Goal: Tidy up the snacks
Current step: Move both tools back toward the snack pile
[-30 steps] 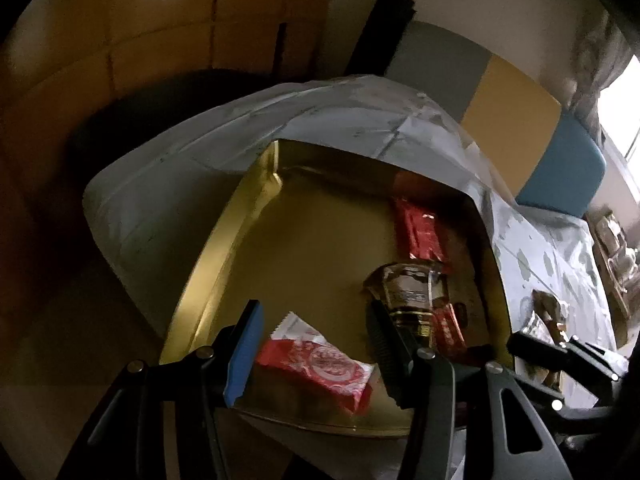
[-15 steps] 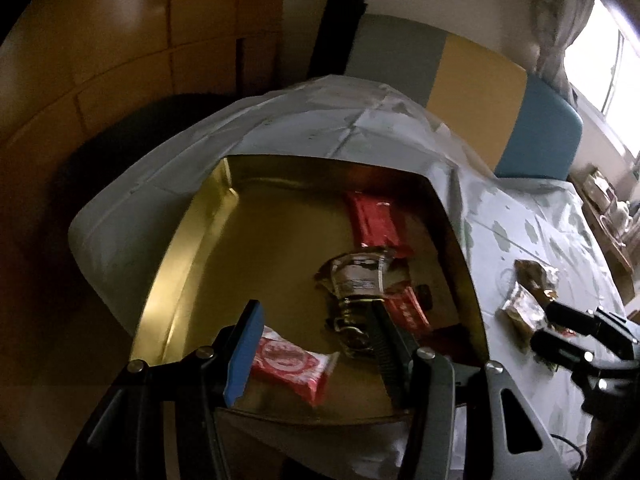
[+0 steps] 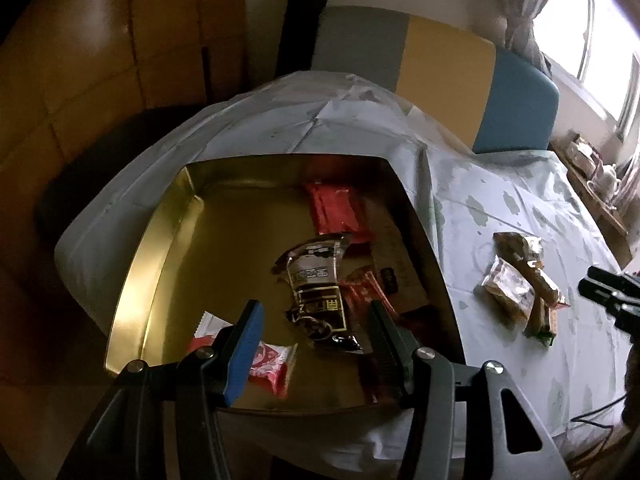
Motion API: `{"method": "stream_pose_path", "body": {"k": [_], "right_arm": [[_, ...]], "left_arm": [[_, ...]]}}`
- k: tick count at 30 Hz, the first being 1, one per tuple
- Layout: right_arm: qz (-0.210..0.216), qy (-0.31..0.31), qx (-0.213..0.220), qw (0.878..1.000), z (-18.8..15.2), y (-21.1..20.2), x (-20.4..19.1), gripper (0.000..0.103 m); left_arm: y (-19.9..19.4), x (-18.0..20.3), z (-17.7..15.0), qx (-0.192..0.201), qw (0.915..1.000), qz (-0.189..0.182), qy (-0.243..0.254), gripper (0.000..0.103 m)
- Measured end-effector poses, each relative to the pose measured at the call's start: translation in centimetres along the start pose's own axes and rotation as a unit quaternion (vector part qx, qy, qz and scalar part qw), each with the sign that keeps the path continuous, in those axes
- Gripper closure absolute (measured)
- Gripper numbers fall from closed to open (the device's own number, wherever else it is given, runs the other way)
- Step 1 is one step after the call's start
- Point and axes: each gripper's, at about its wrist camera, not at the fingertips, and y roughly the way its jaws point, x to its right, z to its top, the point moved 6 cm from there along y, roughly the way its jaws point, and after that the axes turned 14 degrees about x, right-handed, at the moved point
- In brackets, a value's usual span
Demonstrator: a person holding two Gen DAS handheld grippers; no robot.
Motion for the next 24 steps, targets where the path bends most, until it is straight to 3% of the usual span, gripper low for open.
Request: {"method": "stream_pose_path", "body": {"k": [8,13,17,24], "right_arm": [[-0.088,0.031,-0.011,0.996,-1.1,-2.2,10.0,0.041],[-0.171,0.121,-0.033,0.977,-3.8,-2.5,16.3,0.041],[-0.191,0.152,-0.051,0.968,-4.4,-2.4,18.0,0.041],[-0.211,0.147,-0.084,0.963,-5.4,-1.9,18.5,0.035]], "left_arm": [[-0.1,2.3,0.2,-0.002,0.9996,-0.014,0.023,0.049],[0.0,5.0,0.3,-0.007,0.9982,-0.031,0.050,0.049],[0.2,7.6,0.2,-0.013,0.9961,-0.053,0.069,0.049],[0.8,13.2,-0.4,-0.034,0.9874,-0.119,0.098,0.049]]}}
